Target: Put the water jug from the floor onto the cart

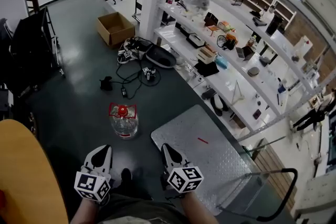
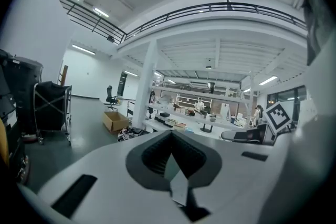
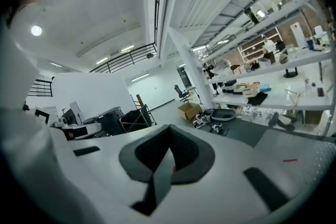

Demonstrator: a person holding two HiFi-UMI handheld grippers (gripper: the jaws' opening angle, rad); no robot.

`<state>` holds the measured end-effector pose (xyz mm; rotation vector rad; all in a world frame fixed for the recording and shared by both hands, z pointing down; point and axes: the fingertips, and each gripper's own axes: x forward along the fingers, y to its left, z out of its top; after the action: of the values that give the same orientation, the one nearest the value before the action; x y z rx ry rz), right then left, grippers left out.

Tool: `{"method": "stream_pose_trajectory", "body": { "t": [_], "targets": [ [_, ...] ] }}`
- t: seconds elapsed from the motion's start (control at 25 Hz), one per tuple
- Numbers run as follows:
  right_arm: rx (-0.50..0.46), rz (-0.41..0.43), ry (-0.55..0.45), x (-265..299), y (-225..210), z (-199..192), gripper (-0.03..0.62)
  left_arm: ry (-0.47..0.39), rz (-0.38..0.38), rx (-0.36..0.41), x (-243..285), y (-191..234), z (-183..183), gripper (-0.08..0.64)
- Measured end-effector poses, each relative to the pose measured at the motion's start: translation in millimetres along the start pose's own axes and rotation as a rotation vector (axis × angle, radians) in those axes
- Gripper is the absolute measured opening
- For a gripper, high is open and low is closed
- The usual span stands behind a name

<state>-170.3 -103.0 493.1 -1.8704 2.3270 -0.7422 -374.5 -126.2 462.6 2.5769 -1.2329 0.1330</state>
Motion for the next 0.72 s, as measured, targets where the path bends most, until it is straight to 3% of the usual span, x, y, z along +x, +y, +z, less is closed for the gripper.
{"method": "stream_pose_trajectory", "body": {
  "t": [0.32, 0.72],
  "targets": [
    [-0.026, -0.006, -0.011, 105.7, 14.3, 30.8, -0.009, 0.014, 0.001, -0.03, 55.9, 83.3, 14.5, 0.005],
    [0.004, -0.067, 0.004, 179.7, 11.0, 21.6, -0.009, 0.093, -0.019, -0.027, 116.5, 154.9, 2.4, 0.005]
  ]
}}
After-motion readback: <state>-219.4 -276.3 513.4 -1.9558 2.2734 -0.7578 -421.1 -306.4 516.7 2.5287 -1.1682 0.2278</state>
